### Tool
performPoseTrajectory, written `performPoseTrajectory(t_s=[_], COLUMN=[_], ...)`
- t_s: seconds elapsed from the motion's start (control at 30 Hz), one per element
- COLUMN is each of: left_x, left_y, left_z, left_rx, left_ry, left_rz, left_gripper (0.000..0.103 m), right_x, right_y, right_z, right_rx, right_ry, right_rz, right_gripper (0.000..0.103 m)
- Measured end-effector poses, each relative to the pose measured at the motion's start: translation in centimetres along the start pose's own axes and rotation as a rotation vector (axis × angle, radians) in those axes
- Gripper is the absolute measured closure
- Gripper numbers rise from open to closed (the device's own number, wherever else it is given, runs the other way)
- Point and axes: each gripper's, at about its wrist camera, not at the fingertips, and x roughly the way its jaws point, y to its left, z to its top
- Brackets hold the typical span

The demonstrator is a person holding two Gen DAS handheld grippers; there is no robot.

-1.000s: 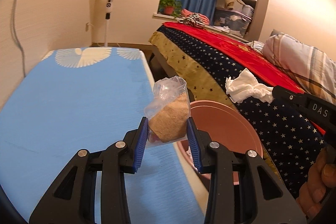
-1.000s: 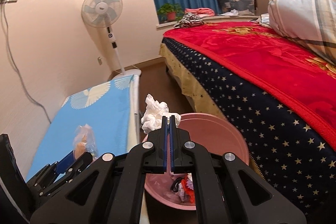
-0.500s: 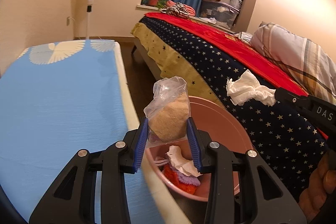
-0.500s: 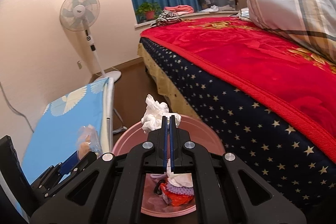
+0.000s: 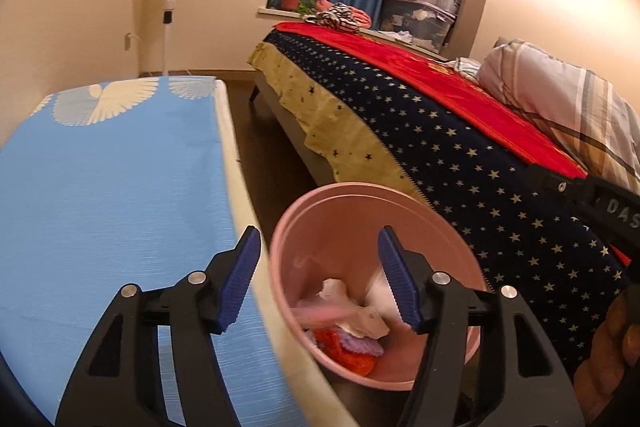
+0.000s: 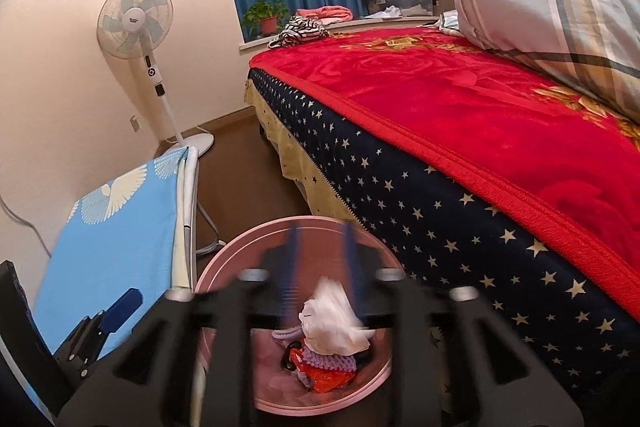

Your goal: Collect trash

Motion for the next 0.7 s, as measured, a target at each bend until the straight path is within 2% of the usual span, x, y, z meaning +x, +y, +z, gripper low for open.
performPoseTrajectory(t_s=[0.1,0.2,0.3,0.5,0.57,0.67,0.7], left_x=[-1.1,-2.3,-3.7,-6.1,-7.2,-8.3,-8.7], left_y=[0.8,1.7,2.5,4.7,5.5,6.4,6.8], left_z=[0.0,0.0,-0.1,-1.0,-1.4,-1.9,-2.1], left_rx=[-0.007,-0.011,-0.009,-0.025,-0.026,-0.030,-0.038], left_ry=[-0.013,-0.026,-0.041,-0.046,-0.055,-0.072,-0.078], left_rz=[0.033,0.063,0.109,0.211,0.244,0.295,0.313], left_gripper=[0.032,0.027,0.021,0.019,0.017,0.008,0.008], right_x=[-0.4,-0.9,-1.5,-3.2,-3.4,-3.5,-3.4], right_y=[0.6,1.1,2.0,3.7,4.1,4.9,5.5], right_z=[-0.1,-0.2,-0.6,-1.6,-2.0,-3.2,-3.9], right_rx=[-0.016,-0.032,-0.065,-0.115,-0.126,-0.141,-0.165], right_ry=[0.000,0.004,0.011,0.012,0.014,0.038,0.049], right_rz=[0.015,0.049,0.088,0.127,0.138,0.181,0.190], right_gripper=[0.047,0.045,0.033,0.009,0.005,0.005,0.005])
